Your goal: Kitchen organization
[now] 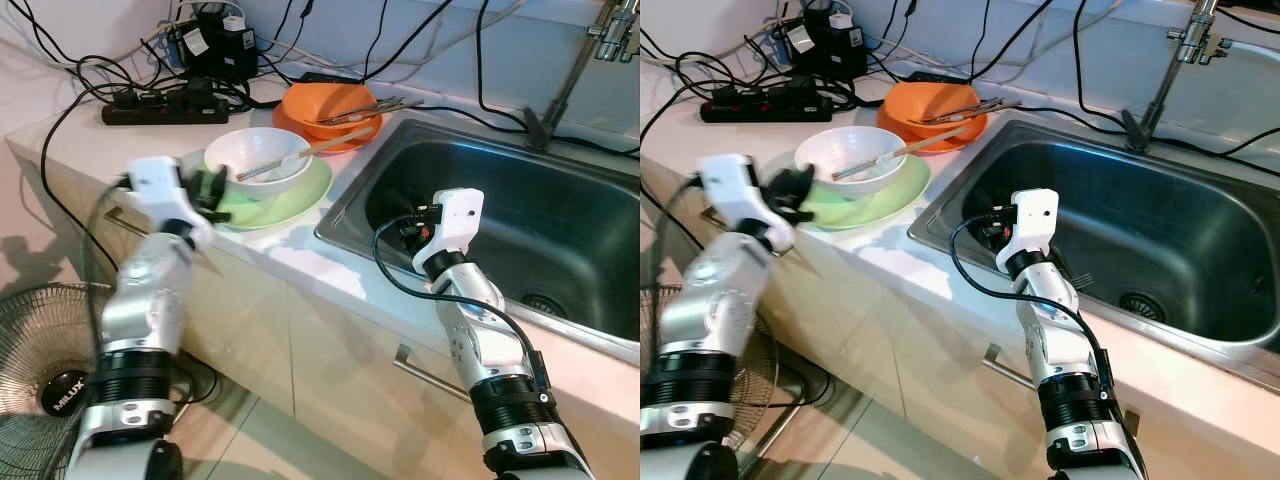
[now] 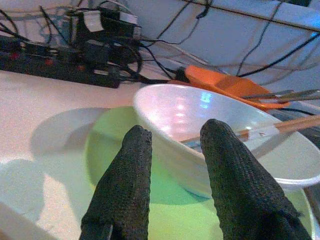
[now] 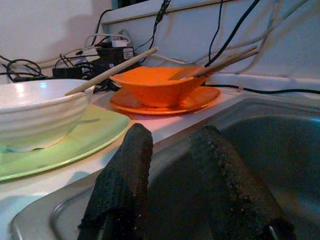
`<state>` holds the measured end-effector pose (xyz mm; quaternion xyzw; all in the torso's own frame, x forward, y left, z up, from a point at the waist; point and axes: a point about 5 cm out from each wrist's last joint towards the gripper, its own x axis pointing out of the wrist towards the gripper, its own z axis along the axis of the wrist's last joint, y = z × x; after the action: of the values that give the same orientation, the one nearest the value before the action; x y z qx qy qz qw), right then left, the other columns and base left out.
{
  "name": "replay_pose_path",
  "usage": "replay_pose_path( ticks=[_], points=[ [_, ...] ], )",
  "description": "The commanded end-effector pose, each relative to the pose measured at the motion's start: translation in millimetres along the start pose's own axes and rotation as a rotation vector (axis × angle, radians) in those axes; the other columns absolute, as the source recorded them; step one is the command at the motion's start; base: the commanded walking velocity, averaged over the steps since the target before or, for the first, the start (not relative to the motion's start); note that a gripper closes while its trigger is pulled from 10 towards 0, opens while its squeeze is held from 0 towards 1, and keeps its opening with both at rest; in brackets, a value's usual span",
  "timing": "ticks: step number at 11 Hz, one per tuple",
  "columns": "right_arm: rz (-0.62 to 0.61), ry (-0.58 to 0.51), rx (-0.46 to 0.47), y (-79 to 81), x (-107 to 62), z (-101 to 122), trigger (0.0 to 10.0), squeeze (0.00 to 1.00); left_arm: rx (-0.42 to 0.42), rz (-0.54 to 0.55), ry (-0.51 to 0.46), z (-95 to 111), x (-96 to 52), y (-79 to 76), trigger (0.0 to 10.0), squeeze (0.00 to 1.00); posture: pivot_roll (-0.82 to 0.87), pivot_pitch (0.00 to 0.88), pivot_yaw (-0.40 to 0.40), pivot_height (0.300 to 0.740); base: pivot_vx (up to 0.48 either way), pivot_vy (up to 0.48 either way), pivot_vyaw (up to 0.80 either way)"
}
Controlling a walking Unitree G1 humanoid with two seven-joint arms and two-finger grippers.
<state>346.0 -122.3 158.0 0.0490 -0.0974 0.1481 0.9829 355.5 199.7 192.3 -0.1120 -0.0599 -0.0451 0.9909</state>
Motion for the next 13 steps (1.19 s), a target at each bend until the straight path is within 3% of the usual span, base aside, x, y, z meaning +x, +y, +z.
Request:
replay_pose_path(
  ticks=[1, 4, 6, 9, 13],
  points=[
    [-0.004, -0.002, 0.000, -0.8, 1.3, 1.7, 10.0, 0.00, 0.019, -0.038, -0.048, 11.6, 0.9, -9.0, 10.0, 0.00, 0.17, 0.048, -0.008, 0.740, 0.000, 0.000, 0.00],
    [-0.005, -0.001, 0.001, -0.3, 1.8, 1.2, 10.0, 0.00, 0.026, -0.251, -0.048, 8.2, 3.4, -56.4, 10.0, 0.00, 0.17, 0.045, -0.006, 0.740, 0.000, 0.000, 0.00],
    [-0.006, -0.003, 0.001, -0.3, 1.8, 1.2, 10.0, 0.00, -0.004, -0.277, -0.018, -0.9, 6.7, -66.2, 10.0, 0.00, 0.16, 0.041, -0.001, 0.740, 0.000, 0.000, 0.00],
    [-0.012, -0.006, -0.001, -1.7, 1.8, 1.8, 10.0, 0.00, -0.038, -0.275, 0.010, -8.9, 10.6, -65.6, 10.0, 0.00, 0.16, 0.036, 0.003, 0.740, 0.000, 0.000, 0.00],
    [-0.009, -0.008, 0.001, -0.7, 2.6, 2.0, 10.0, 0.00, -0.035, -0.206, 0.000, -5.1, 7.6, -46.7, 10.0, 0.00, 0.17, 0.035, -0.002, 0.740, 0.000, 0.000, 0.00]
  ],
)
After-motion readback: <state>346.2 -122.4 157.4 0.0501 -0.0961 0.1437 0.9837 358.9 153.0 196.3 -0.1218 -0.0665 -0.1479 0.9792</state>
